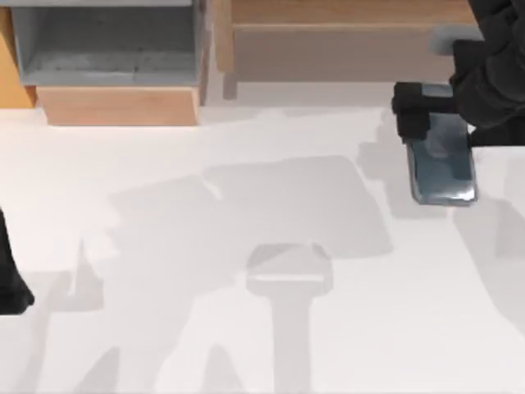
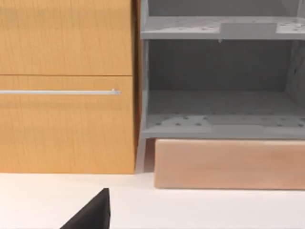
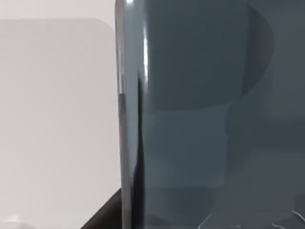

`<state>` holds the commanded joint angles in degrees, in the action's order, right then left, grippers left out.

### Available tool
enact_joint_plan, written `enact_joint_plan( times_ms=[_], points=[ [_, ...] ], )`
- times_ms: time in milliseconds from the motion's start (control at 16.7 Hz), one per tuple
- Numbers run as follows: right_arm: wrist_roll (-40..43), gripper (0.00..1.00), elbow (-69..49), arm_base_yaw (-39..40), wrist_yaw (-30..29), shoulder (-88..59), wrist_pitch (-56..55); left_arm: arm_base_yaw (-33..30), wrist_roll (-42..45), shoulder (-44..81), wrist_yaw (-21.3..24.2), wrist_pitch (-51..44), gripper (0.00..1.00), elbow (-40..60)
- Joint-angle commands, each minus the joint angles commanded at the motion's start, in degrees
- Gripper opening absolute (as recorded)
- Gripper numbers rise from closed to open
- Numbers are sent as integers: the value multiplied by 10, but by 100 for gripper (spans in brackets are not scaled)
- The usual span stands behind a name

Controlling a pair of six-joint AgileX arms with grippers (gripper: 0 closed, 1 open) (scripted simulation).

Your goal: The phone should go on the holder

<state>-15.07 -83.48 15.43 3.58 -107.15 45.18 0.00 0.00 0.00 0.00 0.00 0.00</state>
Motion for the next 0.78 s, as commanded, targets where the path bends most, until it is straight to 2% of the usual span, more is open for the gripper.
enact_joint_plan(
  times_ms=[480,780],
  points=[
    [115,0,141,-227,69,254,-133,0,0,0,0,0,100,0],
    [180,0,230,-327,110,352,-196,0,0,0,0,0,100,0]
  ],
)
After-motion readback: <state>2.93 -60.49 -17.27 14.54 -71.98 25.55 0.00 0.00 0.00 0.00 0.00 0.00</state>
